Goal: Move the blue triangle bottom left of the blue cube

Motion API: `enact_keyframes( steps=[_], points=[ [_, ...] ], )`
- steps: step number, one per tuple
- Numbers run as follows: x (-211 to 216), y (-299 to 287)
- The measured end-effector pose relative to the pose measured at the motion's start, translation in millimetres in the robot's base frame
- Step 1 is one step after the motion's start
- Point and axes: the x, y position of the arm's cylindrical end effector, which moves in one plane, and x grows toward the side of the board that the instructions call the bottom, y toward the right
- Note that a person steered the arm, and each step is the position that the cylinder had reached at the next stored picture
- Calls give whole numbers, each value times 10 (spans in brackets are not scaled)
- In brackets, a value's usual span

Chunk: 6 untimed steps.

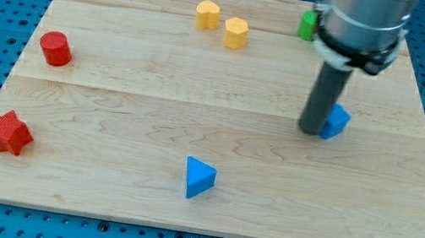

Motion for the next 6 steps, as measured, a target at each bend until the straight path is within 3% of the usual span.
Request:
enact_keyframes(
  steps=[1, 2, 3, 5, 6],
  points=[
    [492, 271],
    [1687, 5],
    [1726, -413],
    [1145, -1467],
    [1574, -1550]
  ],
)
